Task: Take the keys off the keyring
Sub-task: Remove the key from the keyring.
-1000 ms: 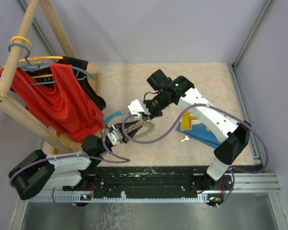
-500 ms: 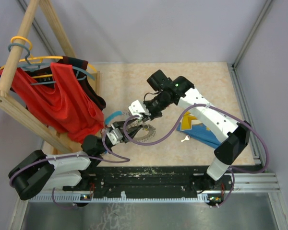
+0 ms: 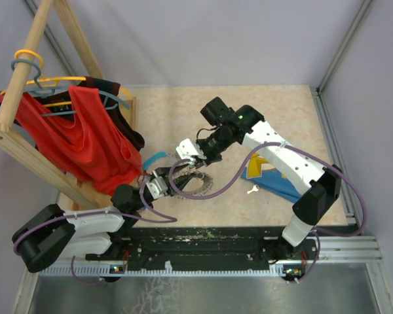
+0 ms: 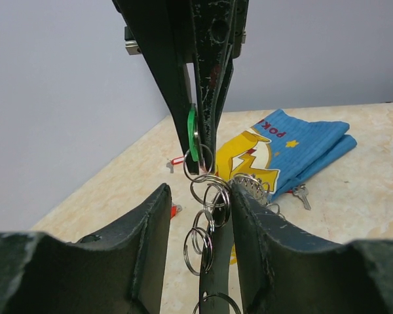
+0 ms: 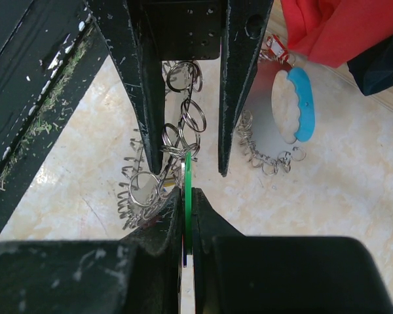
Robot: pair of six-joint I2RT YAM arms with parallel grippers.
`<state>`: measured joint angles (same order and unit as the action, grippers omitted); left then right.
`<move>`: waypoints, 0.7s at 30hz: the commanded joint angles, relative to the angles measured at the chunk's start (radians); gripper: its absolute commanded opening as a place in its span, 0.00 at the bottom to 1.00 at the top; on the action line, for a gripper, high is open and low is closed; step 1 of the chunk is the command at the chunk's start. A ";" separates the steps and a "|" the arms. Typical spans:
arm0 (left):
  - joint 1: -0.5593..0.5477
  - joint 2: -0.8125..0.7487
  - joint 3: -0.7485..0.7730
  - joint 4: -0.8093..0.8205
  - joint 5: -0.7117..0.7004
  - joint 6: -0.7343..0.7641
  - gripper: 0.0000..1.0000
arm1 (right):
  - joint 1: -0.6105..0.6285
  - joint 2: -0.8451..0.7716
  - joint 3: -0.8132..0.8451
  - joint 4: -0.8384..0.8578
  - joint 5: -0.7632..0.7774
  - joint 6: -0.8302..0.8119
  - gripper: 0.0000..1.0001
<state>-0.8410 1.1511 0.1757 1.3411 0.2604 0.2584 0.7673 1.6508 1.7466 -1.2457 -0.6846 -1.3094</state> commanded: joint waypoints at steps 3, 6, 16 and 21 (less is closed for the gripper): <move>-0.003 0.019 0.008 0.041 0.054 -0.013 0.47 | 0.000 -0.049 0.016 0.006 -0.065 -0.024 0.00; -0.003 0.021 0.012 0.041 0.062 -0.010 0.46 | 0.000 -0.049 0.013 0.006 -0.066 -0.027 0.00; -0.003 0.022 0.019 0.049 0.054 -0.007 0.45 | 0.001 -0.048 0.006 0.009 -0.067 -0.028 0.00; -0.004 0.027 0.026 0.050 0.057 -0.004 0.44 | 0.004 -0.045 0.005 0.009 -0.066 -0.027 0.00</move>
<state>-0.8410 1.1702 0.1772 1.3479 0.3050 0.2588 0.7681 1.6508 1.7409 -1.2472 -0.6991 -1.3243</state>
